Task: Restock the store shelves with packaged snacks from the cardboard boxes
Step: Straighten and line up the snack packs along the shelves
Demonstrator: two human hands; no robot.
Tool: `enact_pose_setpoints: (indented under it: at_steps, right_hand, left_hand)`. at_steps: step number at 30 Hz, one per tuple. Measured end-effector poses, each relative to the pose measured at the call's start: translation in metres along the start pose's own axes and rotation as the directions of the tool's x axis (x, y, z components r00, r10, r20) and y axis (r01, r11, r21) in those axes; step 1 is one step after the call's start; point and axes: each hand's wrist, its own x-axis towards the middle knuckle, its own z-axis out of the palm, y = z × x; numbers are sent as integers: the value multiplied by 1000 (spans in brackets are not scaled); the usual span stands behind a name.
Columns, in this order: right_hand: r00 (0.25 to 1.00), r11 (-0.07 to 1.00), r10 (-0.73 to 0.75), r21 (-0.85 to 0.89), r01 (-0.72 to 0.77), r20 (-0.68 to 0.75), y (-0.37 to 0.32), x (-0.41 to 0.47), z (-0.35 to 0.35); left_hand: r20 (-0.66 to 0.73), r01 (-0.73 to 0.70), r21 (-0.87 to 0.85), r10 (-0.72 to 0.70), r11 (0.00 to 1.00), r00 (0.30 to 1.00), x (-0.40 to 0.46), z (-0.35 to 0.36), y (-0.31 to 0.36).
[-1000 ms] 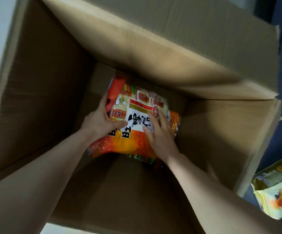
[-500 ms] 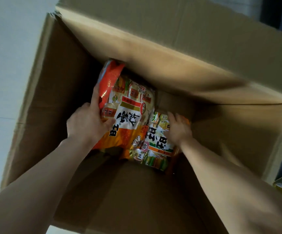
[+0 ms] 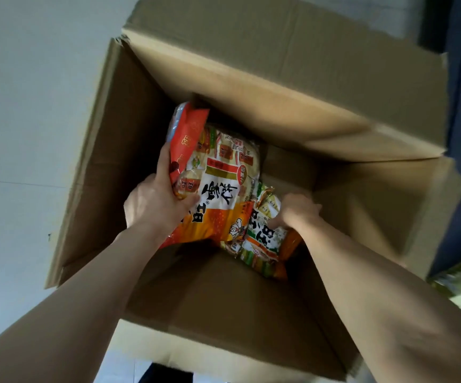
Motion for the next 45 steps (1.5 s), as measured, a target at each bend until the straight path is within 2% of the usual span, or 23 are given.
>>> enact_pose_setpoints:
  at_steps: [3,7,14,18,22,27,30,33,37,39,45]
  right_hand:
    - [999,997,30,78,-28,-21,12,-56,-19]
    - [986,982,70,184,-42,-149,31,-136,-43]
    - [957,886,175,460,-52,-230,66,-279,-79]
    - [938,826,193,564,3,-288,88,-373,-92]
    - [896,826,199,560,64,-396,111,-459,-93]
    - [819,771,327,634,58,-472,120,-549,-86]
    - [745,734,440,679,23,-501,122,-598,-64]
    - [619,685,574,729,-2,-537,127,-650,-30]
    - [410,523,771,852,29,-487,138,-724,19]
    - [333,470,825,882,44,-457,145,-764,43]
    - [122,390,911,919,48,-393,163,-876,113]
  left_hand:
    - [-21,22,-48,-23,999,1000,-24,-27,9]
    - [-55,0,-79,-4,997,998,-57,-73,29]
    - [-62,-47,-120,40,992,997,-137,-168,57]
    - [-68,-129,-111,122,985,990,-191,-226,71]
    - [-46,-213,-10,213,977,976,-236,-282,86]
    - [-29,-381,5,381,925,924,-277,-331,101]
    - [5,-507,48,508,860,862,-301,-354,108]
    - [-6,-637,163,647,753,763,-332,-375,112]
    - [32,-791,194,802,580,596,-381,-401,122]
    - [39,-850,210,865,483,501,-411,-412,131]
    - [67,-937,283,971,203,230,-525,-441,164]
